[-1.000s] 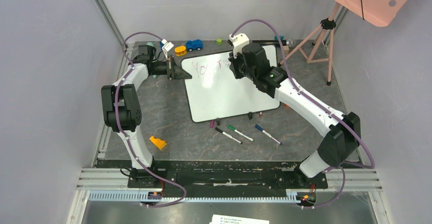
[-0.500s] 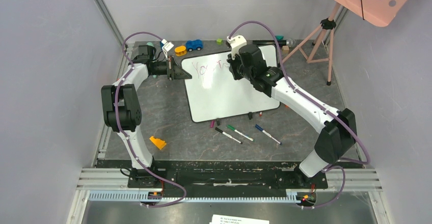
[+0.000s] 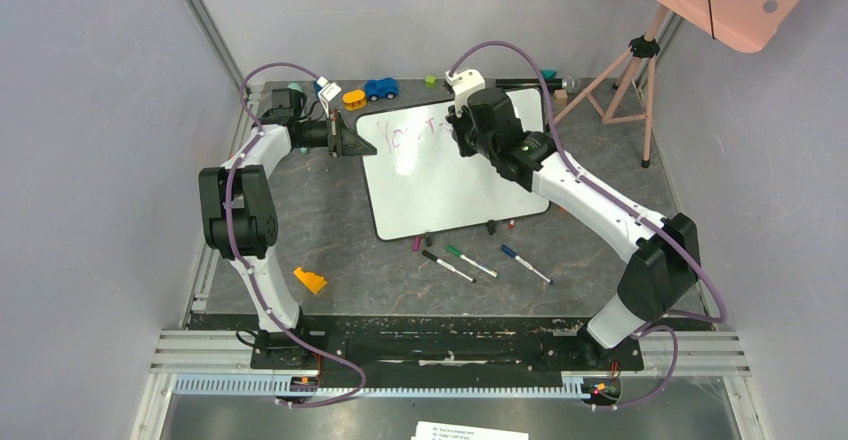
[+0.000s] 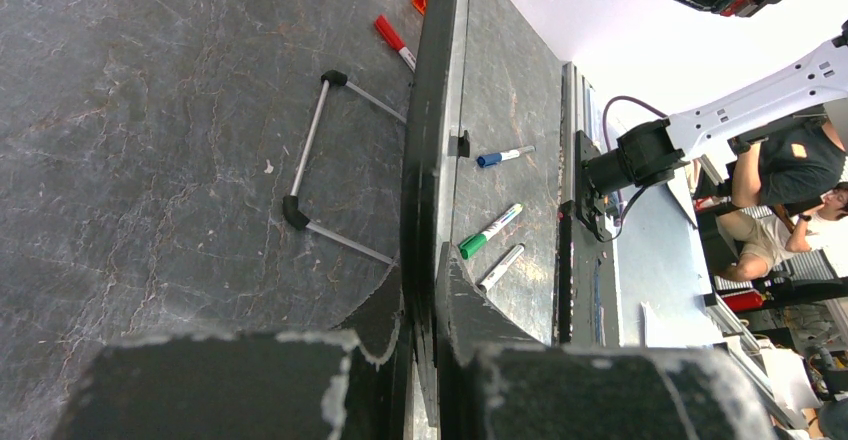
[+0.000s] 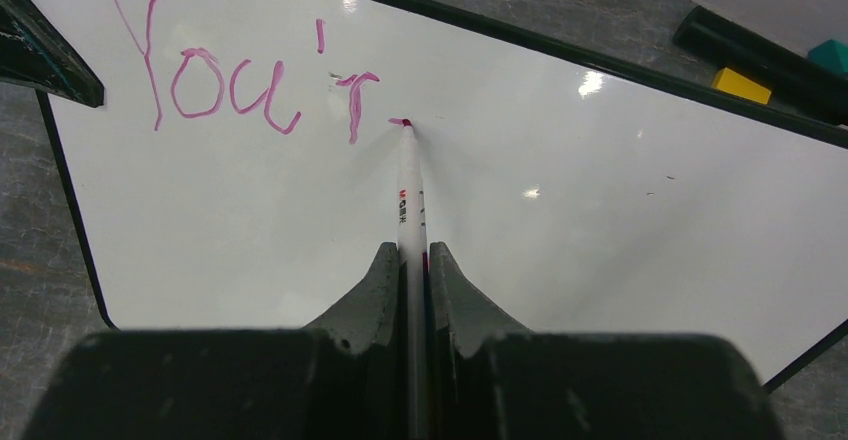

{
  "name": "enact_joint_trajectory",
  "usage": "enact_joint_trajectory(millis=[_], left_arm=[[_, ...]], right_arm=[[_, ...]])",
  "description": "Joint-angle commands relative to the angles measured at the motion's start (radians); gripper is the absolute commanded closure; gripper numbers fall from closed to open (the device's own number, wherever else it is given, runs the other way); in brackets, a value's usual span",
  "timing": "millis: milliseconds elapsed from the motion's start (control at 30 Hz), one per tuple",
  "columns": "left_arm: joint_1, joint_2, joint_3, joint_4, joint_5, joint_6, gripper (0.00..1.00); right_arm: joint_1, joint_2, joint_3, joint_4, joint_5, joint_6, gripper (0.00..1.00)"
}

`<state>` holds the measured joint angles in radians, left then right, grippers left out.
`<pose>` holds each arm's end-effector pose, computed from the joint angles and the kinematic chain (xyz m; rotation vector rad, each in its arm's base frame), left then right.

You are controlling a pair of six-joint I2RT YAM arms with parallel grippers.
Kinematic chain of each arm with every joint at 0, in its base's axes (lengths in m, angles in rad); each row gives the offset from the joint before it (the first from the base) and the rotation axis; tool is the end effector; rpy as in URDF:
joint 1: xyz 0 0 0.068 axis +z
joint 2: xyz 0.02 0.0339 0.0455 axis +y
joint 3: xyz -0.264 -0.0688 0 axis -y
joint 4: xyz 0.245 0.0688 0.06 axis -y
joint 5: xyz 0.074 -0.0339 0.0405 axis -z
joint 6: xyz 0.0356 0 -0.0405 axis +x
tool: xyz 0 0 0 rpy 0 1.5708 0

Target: Write a sentence on the whiteboard

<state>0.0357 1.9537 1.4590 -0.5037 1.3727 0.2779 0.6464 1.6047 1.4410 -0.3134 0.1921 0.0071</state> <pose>0.4076 -0.0204 0.2268 0.7057 1.8881 -1.4955 0.3052 0.2218 0.3466 -0.5278 1.9757 0.2126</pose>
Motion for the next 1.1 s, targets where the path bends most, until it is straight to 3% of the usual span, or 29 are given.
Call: enact_joint_trajectory(millis=[0,1067], left_arm=[[-0.066,0.042,-0.037,-0.022,-0.27,0.189,0.98],[-0.066,0.042,-0.037,-0.022,-0.27,0.189,0.98]], right_arm=[[-0.005,-0.001,0.023,-0.012,0.082,-0.014,1.0],[-0.005,0.063,0.086,-0.005,0.029,-0.025,1.0]])
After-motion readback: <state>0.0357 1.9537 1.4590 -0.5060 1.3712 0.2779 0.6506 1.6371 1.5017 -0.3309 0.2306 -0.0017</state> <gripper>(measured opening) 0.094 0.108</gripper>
